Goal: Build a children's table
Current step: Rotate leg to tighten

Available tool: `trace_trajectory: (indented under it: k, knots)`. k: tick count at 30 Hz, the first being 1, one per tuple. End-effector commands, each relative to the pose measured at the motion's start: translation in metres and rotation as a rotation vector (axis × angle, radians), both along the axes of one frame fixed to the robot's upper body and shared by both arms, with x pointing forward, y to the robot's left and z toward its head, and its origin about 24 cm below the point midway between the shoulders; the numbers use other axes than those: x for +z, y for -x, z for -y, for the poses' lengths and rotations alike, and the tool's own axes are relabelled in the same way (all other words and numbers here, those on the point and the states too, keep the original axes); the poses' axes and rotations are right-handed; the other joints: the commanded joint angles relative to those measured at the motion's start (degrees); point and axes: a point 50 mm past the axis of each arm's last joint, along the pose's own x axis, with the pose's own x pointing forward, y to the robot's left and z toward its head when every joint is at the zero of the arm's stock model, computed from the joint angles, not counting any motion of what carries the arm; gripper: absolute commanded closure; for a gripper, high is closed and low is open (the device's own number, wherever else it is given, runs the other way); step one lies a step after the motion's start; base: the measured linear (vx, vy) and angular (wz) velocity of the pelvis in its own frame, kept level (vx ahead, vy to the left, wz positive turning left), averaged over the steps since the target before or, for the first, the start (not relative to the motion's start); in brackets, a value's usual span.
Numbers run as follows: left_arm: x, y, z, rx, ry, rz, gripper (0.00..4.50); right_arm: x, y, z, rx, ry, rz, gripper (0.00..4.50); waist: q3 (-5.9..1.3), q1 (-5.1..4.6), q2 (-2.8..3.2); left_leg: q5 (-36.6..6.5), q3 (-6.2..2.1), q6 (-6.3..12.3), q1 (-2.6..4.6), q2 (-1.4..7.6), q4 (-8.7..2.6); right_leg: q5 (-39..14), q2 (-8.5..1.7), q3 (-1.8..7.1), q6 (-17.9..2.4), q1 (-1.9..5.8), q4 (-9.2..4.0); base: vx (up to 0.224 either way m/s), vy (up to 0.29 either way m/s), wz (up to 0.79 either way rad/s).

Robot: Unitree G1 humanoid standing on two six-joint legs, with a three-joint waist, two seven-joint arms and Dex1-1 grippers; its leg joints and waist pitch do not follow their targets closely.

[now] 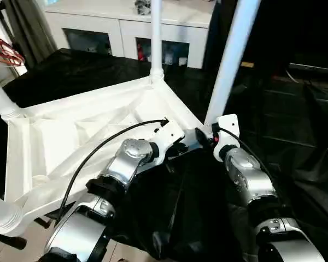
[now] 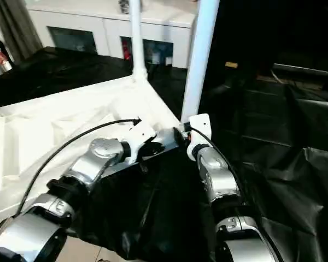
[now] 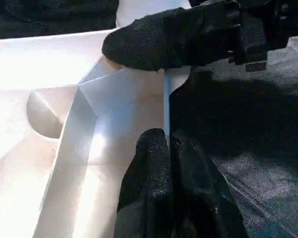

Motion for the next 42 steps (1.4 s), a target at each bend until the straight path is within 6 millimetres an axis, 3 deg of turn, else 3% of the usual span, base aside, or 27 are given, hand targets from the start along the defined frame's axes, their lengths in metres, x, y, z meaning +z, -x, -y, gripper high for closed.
trace_trajectory:
  k: [1,3,4,7,8,13,21,32,35,42]
  knots:
    - [0.010,0.005,0.009,-0.096,0.063,0.048,4.50,-0.003,0.006,-0.015,0.118,-0.014,-0.008,0.67,-3.68,0.23,-0.47,-8.53,-1.09,5.03,0.28,2.94,-3.61,-8.50,-4.44,2.71,-14.04,3.42,-3.88,0.000,0.000,0.00]
    - [0.009,0.009,0.003,-0.142,0.057,0.044,4.50,0.001,0.009,-0.010,0.186,0.027,0.013,0.49,-3.68,0.19,-0.46,-8.49,-1.05,5.17,0.37,3.07,-3.62,-8.31,-4.35,2.72,-14.20,3.32,-3.83,0.000,0.000,0.00]
    - [0.009,0.010,0.001,-0.155,0.053,0.043,4.50,0.002,0.010,-0.008,0.218,0.042,0.019,0.39,-3.65,0.30,-0.91,-8.67,-0.97,5.36,0.44,3.09,-3.62,-8.55,-4.24,2.71,-14.04,3.33,-3.92,0.000,0.000,0.00]
    - [0.009,0.014,-0.006,-0.208,0.043,0.035,4.50,0.006,0.020,-0.002,0.376,0.073,0.035,0.39,-3.49,0.64,-0.76,-9.15,-0.98,5.17,0.61,3.17,-3.68,-9.75,-4.25,2.76,-13.74,3.27,-4.02,0.000,0.000,0.00]
    - [0.009,0.015,-0.008,-0.235,0.038,0.031,4.50,0.007,0.026,0.000,0.445,0.084,0.037,0.39,-3.55,0.71,-1.14,-9.15,-0.92,5.46,0.52,3.20,-3.63,-9.57,-4.34,2.83,-13.60,3.30,-3.88,0.000,0.000,0.00]
    - [0.010,0.024,-0.019,-0.338,0.025,-0.003,4.50,0.011,0.045,0.010,0.682,0.120,0.019,0.39,-3.44,0.95,-0.70,-9.55,-1.04,5.60,0.33,3.27,-3.69,-11.09,-4.46,2.82,-13.22,3.22,-3.93,0.000,0.000,0.00]
    - [0.007,0.032,-0.029,-0.420,0.004,-0.057,4.50,0.013,0.052,0.016,0.790,0.118,-0.024,0.39,-3.47,1.05,-0.89,-9.71,-1.06,5.42,0.30,3.34,-3.73,-11.08,-4.36,2.75,-13.78,3.21,-3.80,0.000,0.000,0.00]
    - [0.011,0.031,-0.034,-0.406,0.001,-0.058,4.50,0.015,0.056,0.016,0.855,0.105,-0.049,1.24,-3.50,1.83,-1.17,-8.28,-0.92,5.39,0.51,3.39,-3.62,-11.18,-4.45,2.78,-13.52,2.97,-3.73,0.000,0.000,0.00]
    - [0.009,0.031,-0.035,-0.388,0.002,-0.054,4.50,0.013,0.057,0.015,0.850,0.106,-0.057,1.58,-3.56,1.92,-1.51,-7.59,-0.92,5.47,0.42,3.38,-3.58,-10.78,-4.49,2.80,-13.33,3.03,-3.63,0.000,0.000,0.00]
    - [0.005,0.027,-0.034,-0.289,-0.011,-0.029,4.50,0.002,0.060,0.014,0.798,0.133,-0.079,1.82,-3.47,1.88,-1.63,-7.62,-0.89,5.50,0.41,3.32,-3.56,-12.04,-4.48,2.82,-12.69,2.92,-3.75,0.000,0.000,0.00]
